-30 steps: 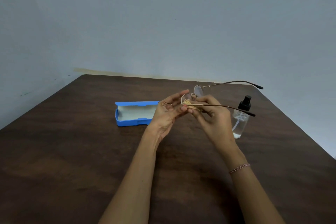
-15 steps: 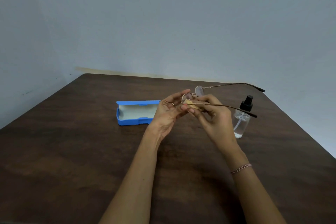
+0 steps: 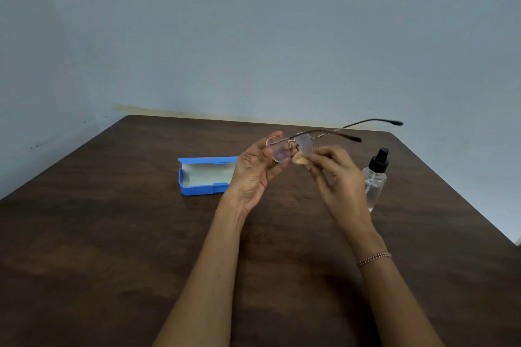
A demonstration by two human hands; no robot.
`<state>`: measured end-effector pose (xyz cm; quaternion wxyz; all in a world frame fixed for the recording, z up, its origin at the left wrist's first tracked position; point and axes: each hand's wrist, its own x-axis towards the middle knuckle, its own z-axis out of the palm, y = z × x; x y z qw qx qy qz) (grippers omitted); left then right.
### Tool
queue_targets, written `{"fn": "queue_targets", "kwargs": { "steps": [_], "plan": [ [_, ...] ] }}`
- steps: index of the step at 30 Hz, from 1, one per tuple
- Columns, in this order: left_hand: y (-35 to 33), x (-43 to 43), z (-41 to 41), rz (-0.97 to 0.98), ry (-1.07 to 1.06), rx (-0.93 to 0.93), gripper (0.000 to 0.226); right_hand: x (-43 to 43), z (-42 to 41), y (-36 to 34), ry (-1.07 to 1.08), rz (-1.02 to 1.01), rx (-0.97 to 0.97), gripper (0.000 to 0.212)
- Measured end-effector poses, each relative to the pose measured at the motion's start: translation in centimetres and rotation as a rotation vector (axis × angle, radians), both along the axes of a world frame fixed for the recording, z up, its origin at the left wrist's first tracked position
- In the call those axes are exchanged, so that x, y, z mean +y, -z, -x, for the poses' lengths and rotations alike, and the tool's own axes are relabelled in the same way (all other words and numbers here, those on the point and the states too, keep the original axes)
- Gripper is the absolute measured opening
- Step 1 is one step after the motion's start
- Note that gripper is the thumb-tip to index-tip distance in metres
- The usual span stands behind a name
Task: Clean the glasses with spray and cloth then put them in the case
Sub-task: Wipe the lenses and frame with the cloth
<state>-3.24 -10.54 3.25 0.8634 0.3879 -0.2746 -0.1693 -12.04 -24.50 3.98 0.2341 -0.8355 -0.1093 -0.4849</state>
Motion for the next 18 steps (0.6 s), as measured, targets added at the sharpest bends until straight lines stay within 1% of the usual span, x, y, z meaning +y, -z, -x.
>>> {"fn": "queue_targets", "kwargs": {
  "steps": [3,5,8,10,12,14,18],
  "plan": [
    [-0.12,-0.01,0.08,-0.002,0.011,0.049,0.077,-0.36,0.17,-0.16,0.132,-0.102,-0.076,0.022],
    [-0.16,-0.1,0.11,-0.007,0.017,0.071,0.081,-0.42,-0.01,-0.03,0.168,-0.12,-0.063,0.022],
    [-0.17,-0.22,0.2,-0.01,0.033,0.084,0.08,-0.34,-0.42,0.43,0.2,-0.052,0.009,0.023],
    [-0.17,-0.11,0.18,0.008,0.029,0.09,0.078,-0.13,-0.47,0.53,0.168,-0.02,0.03,0.025],
    [-0.18,0.05,0.11,0.041,0.03,0.118,0.078,0.12,-0.47,0.48,0.147,0.006,0.036,0.029],
    [-0.23,0.05,0.12,0.062,0.034,0.147,0.081,0.23,-0.58,0.48,0.172,0.05,0.035,0.033],
    [-0.22,-0.47,0.39,0.057,0.046,0.155,0.083,0.04,-0.47,0.5,0.254,0.124,0.011,0.03]
  ]
}}
